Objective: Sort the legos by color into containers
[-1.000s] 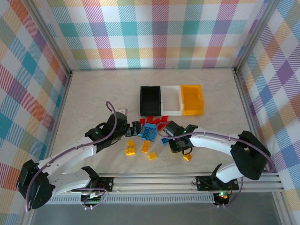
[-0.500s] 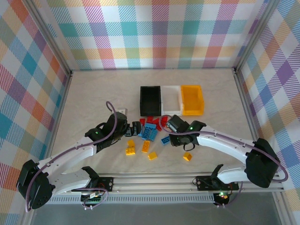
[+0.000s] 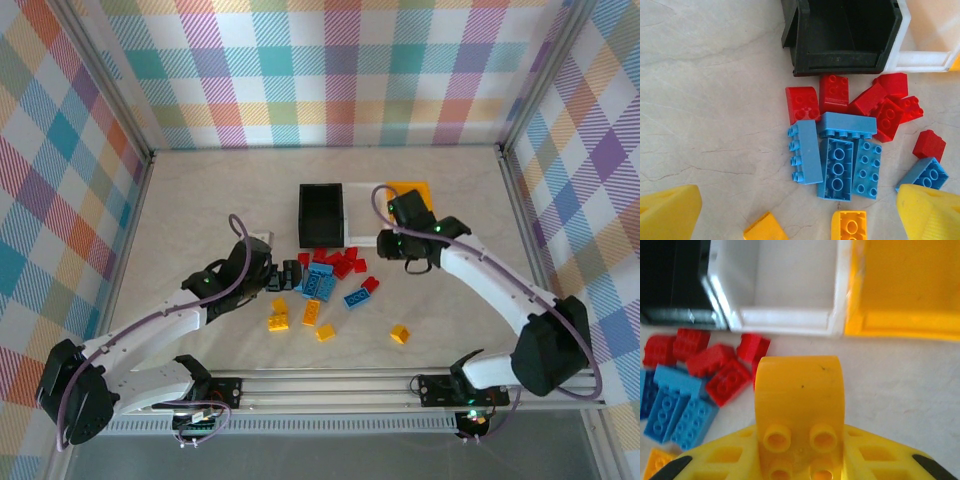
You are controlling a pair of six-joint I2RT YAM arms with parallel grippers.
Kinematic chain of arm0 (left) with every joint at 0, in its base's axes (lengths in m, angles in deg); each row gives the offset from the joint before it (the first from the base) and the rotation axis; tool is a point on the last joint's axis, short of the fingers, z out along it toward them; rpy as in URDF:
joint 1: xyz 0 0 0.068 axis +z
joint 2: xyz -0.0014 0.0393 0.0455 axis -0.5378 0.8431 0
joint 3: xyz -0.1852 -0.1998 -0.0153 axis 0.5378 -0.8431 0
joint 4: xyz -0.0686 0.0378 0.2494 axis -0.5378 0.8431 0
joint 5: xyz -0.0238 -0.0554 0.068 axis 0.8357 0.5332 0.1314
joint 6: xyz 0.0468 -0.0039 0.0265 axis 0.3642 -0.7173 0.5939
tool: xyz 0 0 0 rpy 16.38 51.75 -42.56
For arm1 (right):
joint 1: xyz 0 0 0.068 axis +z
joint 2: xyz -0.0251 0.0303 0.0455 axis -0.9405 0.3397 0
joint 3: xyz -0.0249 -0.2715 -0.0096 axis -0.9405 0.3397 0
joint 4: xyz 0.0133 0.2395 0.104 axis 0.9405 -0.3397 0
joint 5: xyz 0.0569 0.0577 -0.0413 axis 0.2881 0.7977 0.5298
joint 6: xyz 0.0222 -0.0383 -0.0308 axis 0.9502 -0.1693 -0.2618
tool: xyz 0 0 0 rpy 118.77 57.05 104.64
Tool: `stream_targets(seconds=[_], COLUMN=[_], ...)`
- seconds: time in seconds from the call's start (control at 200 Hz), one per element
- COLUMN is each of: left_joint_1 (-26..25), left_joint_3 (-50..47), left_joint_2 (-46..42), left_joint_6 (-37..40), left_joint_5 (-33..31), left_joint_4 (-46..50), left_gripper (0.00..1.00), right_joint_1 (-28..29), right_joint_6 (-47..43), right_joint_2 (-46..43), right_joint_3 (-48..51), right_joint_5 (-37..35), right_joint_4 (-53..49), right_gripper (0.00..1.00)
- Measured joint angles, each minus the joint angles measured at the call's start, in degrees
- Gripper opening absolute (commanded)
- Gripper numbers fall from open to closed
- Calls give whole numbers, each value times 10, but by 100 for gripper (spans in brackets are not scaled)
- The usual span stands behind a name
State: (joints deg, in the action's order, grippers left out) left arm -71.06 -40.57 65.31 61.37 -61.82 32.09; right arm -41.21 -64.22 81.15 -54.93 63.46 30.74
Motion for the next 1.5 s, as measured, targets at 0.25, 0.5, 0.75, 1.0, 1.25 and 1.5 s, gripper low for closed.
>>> stream_targets(seconds=[0.25, 0.5, 0.75, 1.0, 1.25, 1.5], left_joint_1=[31, 46, 50, 54, 61, 63], left_joint_3=[13, 14, 14, 14, 14, 14], left_joint_2=[16, 34, 41, 40, 40, 36], left_joint_6=[9, 12, 13, 18, 24, 24], left_joint_5=[32, 57, 67, 67, 67, 67], left_joint_4=[0, 1, 2, 12, 17, 18], left_gripper=[100, 100, 100, 100, 100, 100], right_joint_1=[-74, -129, -177, -188, -188, -188], right_joint_6=[-20, -20, -20, -20, -20, -21], right_joint_2=[105, 194, 268, 310, 324, 381], right_joint_3=[-84, -150, -193, -211, -240, -280], right_joint_5=[38, 61, 72, 81, 87, 90], right_joint_4=[20, 32, 40, 44, 44, 44], right_gripper=[35, 34, 34, 34, 34, 35])
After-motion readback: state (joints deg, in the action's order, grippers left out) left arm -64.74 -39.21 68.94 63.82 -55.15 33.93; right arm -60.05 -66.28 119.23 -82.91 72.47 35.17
